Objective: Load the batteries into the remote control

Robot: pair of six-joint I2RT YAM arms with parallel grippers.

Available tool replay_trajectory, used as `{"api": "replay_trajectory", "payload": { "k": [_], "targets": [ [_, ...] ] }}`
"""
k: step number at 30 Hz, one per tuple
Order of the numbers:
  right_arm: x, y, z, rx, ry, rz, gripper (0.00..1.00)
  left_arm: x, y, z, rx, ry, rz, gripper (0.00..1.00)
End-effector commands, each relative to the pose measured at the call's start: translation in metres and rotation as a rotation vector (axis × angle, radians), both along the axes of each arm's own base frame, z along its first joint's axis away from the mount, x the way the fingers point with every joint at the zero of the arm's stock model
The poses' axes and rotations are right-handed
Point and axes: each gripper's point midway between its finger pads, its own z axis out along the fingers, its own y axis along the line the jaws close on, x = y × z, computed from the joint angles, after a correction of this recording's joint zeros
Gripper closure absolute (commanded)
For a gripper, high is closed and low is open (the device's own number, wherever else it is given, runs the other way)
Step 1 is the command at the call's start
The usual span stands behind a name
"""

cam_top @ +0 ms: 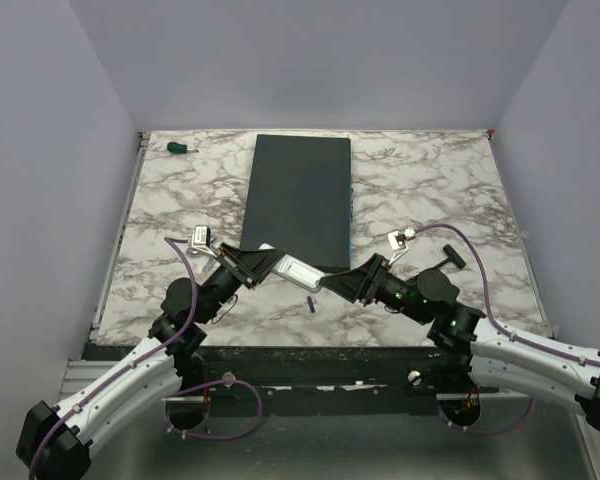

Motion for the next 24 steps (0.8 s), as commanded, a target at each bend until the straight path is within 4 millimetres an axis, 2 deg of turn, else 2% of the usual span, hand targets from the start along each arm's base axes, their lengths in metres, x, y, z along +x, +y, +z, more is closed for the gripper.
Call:
{"api": "replay_trajectory", "payload": {
  "k": [1,10,16,21,24],
  "targets": [
    [0.005,-0.005,-0.008,-0.026,0.01,-0.041,0.25,0.0,0.002,0.003,-0.029,0.006,0.0,1.0],
    [0.006,-0.005,-0.007,-0.03,0.001,-0.043,0.21,0.001,0.001,0.0,-0.022,0.024,0.0,1.0],
    [0.009,-0.016,0.0,-0.049,-0.043,-0.086,0.16,0.003,0.001,-0.007,-0.007,0.052,0.004,1.0],
    [0.019,-0.037,0.02,-0.159,-0.173,-0.171,0.15,0.005,0.0,-0.012,0.009,0.078,0.008,1.0],
    [0.01,-0.037,0.04,-0.265,-0.363,-0.098,0.2,0.006,-0.001,-0.018,0.034,0.1,0.008,1.0]
  ]
}}
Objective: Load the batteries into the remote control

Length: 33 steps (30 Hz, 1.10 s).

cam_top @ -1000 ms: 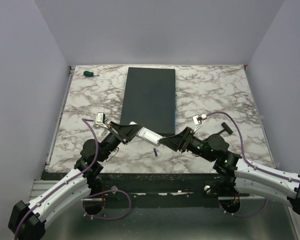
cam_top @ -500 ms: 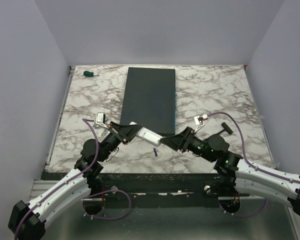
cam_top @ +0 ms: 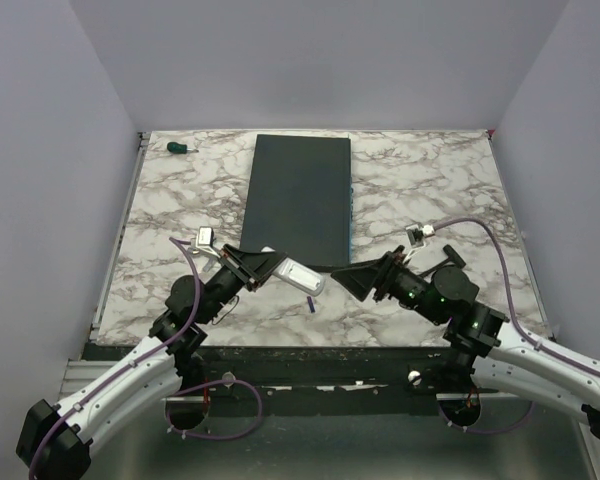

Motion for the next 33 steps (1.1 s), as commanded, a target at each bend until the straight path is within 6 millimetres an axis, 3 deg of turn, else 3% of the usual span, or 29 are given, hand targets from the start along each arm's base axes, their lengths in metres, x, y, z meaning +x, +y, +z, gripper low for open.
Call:
{"api": "replay_trajectory", "payload": {
  "k": [1,5,13,19,33],
  "targets": [
    [0.0,-0.009,0.029,-0.214,-0.272,0.032,0.21,0.005,-0.001,-0.006,0.021,0.05,0.009,1.0],
    [0.003,0.003,0.032,-0.426,-0.331,0.126,0.22,0.006,-0.005,-0.012,0.029,0.071,-0.006,1.0],
    [0.001,0.032,0.01,-0.642,-0.339,0.25,0.16,0.005,-0.003,-0.014,0.024,0.079,-0.004,1.0],
    [-0.021,0.052,-0.003,-0.723,-0.388,0.278,0.12,0.005,-0.001,-0.014,0.027,0.078,0.004,1.0],
    [-0.018,0.048,-0.008,-0.773,-0.435,0.25,0.18,0.004,-0.002,-0.013,0.028,0.076,-0.002,1.0]
  ]
}}
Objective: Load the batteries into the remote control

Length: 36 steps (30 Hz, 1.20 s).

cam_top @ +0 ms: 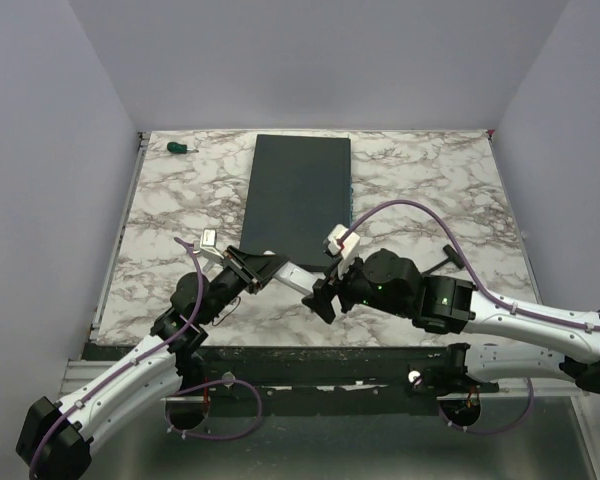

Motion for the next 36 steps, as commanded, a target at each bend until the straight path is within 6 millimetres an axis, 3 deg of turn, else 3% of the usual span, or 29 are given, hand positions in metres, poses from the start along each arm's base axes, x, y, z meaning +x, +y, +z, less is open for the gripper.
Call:
{"api": "replay_trajectory", "payload": {
  "k": [1,9,18,36],
  "targets": [
    [0.004,-0.003,0.003,-0.03,-0.049,-0.005,0.18,0.0,0.0,0.014,-0.031,-0.014,-0.003,1.0],
    [0.006,0.003,-0.003,-0.066,-0.075,0.021,0.18,0.0,0.001,0.014,-0.034,-0.016,0.0,1.0],
    [0.011,0.005,-0.008,-0.083,-0.09,0.006,0.32,0.0,0.001,0.016,-0.035,-0.019,-0.001,1.0],
    [0.013,0.008,-0.011,-0.093,-0.099,0.009,0.47,0.0,0.0,0.019,-0.041,-0.024,-0.003,1.0]
  ]
}}
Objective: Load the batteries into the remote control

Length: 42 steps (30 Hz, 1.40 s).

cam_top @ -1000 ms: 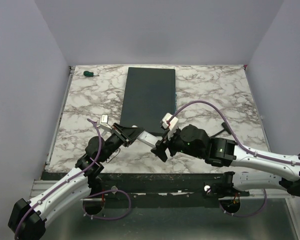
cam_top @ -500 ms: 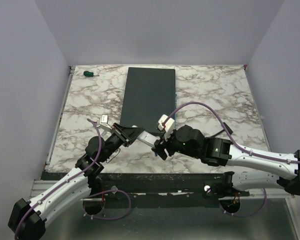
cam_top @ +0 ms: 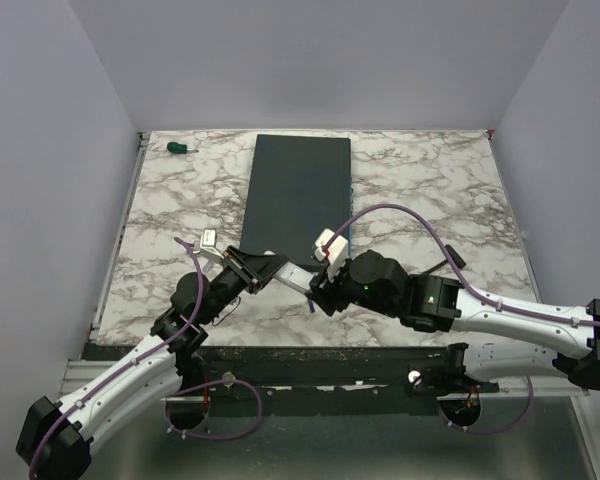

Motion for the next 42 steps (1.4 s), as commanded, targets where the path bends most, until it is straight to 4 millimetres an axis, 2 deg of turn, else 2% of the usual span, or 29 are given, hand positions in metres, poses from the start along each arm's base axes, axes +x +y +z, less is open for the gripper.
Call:
{"api": "replay_trajectory", "payload": {
  "k": [1,11,27,33,39,42],
  "targets": [
    [0.002,0.005,0.008,0.015,-0.025,-0.002,0.47,0.0,0.0,0.02,-0.042,-0.027,-0.002,1.0],
    [0.001,0.006,0.008,0.02,-0.023,0.007,0.58,0.0,-0.001,0.019,-0.044,-0.024,-0.007,1.0],
    [-0.001,-0.003,0.029,0.146,-0.034,-0.025,0.61,0.003,0.002,0.007,-0.018,0.001,0.014,1.0],
    [0.024,-0.018,0.02,0.107,-0.053,-0.207,0.62,0.003,0.005,-0.009,0.029,0.052,0.028,1.0],
    [0.045,-0.016,0.004,0.052,-0.05,-0.349,0.63,-0.005,0.016,-0.038,0.086,0.117,0.051,1.0],
    [0.063,-0.017,-0.007,0.042,-0.043,-0.398,0.64,-0.01,0.022,-0.05,0.105,0.139,0.06,1.0]
  ]
}}
